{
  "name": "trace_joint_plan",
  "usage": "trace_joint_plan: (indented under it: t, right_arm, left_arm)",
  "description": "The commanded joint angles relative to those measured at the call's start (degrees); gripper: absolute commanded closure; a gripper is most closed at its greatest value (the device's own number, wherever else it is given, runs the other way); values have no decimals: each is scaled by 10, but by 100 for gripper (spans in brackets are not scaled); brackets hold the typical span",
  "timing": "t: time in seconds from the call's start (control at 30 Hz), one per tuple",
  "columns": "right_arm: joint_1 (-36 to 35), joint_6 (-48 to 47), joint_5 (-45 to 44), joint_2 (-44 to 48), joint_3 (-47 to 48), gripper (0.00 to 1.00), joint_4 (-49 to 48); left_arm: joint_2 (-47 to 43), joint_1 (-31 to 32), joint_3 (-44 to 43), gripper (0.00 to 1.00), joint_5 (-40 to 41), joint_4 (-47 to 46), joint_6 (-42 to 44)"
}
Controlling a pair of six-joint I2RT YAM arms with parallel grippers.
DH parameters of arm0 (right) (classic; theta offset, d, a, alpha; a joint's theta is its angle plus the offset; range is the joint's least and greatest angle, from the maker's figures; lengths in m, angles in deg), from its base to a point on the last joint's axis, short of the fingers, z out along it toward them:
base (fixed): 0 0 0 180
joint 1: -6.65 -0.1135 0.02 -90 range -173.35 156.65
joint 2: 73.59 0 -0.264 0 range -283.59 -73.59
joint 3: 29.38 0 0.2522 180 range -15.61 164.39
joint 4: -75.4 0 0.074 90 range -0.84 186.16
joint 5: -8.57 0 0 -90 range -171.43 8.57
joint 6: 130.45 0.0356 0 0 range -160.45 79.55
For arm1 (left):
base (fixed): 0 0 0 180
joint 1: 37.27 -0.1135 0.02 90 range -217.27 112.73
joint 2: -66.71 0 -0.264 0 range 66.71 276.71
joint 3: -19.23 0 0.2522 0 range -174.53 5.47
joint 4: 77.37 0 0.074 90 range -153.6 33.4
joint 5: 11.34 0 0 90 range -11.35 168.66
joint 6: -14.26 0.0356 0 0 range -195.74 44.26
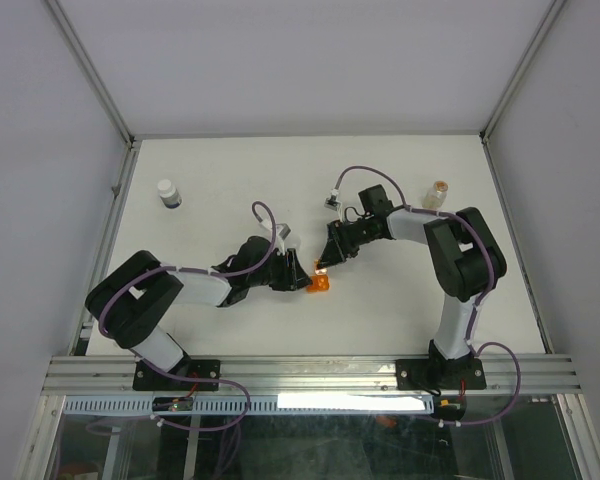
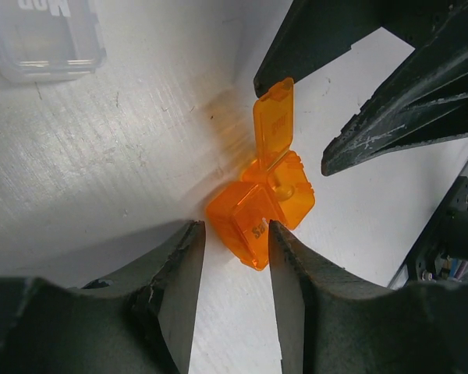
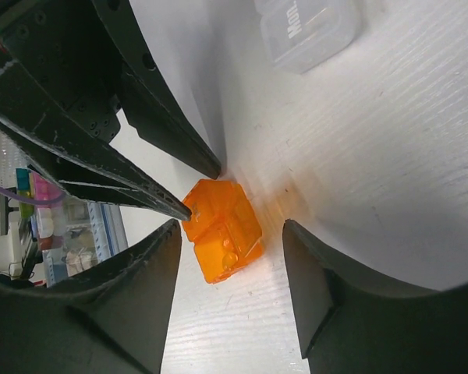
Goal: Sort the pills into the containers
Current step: Close the pill container at the center of the board.
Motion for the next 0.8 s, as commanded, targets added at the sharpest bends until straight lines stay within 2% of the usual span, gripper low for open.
trace_joint_plan:
  t: [0.0,0.3,0.77]
  right_arm:
    - [-5,12,29,4,21,44,-11]
    - [-6,11,46,5,20,50,-13]
    - [-7,-5,59,18,19,52,-5]
  left_arm:
    - [9,-5,-18,61,16,2,6]
    - [15,-5,-27,64,18,24,1]
    - [23,-4,-40,69,20,54,2]
